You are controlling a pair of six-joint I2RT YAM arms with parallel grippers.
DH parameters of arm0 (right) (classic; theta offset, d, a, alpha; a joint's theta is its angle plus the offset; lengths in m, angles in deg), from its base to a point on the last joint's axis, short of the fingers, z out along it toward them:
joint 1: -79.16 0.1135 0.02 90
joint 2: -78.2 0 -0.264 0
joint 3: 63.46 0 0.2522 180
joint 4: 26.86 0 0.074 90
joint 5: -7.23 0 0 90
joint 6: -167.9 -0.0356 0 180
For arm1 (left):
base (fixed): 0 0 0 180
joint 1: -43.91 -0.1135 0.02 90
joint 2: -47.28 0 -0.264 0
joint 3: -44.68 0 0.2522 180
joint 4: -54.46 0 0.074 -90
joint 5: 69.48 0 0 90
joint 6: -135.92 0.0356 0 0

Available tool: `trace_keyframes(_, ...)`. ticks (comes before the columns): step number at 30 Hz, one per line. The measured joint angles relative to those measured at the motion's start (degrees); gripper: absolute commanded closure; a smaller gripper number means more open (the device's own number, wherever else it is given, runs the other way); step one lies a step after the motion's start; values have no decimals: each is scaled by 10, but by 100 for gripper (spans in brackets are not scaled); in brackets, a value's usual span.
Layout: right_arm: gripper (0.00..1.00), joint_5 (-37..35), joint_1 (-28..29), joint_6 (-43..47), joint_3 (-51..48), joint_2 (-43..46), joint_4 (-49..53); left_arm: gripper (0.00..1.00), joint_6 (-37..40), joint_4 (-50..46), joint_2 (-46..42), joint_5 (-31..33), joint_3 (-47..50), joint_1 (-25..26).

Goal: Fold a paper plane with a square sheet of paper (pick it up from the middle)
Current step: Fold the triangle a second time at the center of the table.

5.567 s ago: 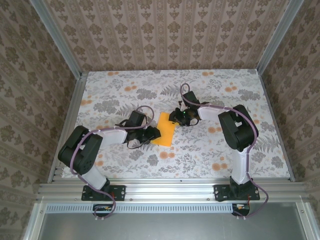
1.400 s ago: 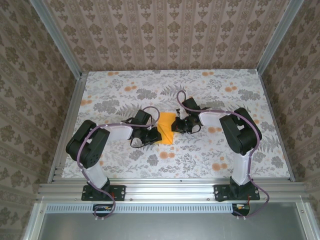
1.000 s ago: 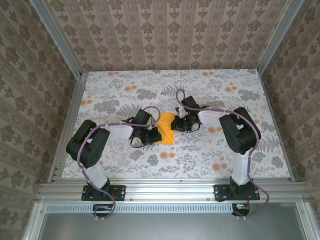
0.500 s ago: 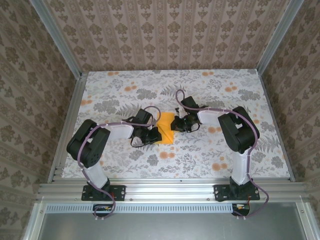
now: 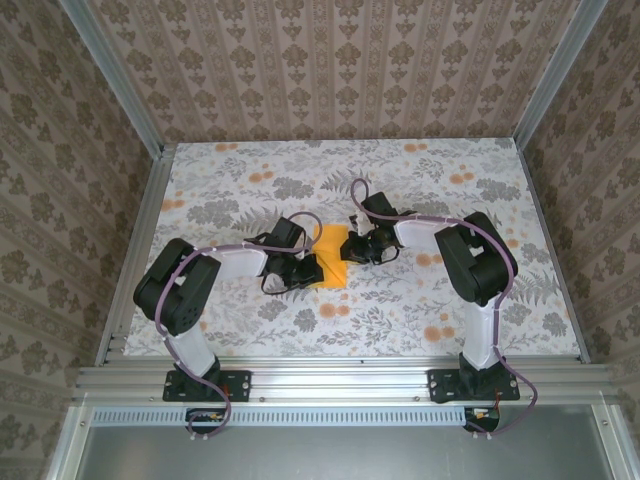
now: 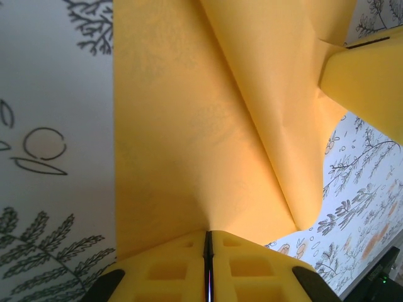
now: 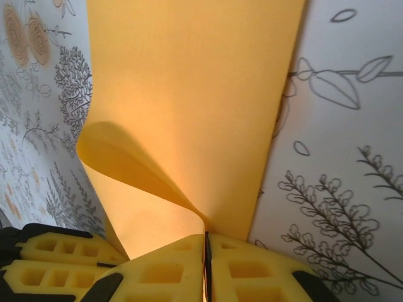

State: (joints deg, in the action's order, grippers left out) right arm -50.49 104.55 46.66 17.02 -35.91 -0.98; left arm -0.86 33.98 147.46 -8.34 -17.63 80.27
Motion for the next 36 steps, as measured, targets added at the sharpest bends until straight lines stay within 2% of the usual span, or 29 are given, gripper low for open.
trace_keyframes(16, 89, 7, 0, 0, 0, -6, -7, 89, 1, -6, 3, 0, -5, 0)
trace_keyframes(25, 89, 7, 0, 0, 10, -11, 3, 79, 1, -4, -7, -7, -6, 0)
trace_keyframes(30, 89, 4, 0, 0, 11, -12, 3, 83, -7, 36, -37, -11, -8, 0)
trace_keyframes(36, 90, 0, 0, 0, 11, -12, 4, 87, -17, 73, -33, 0, -21, 0)
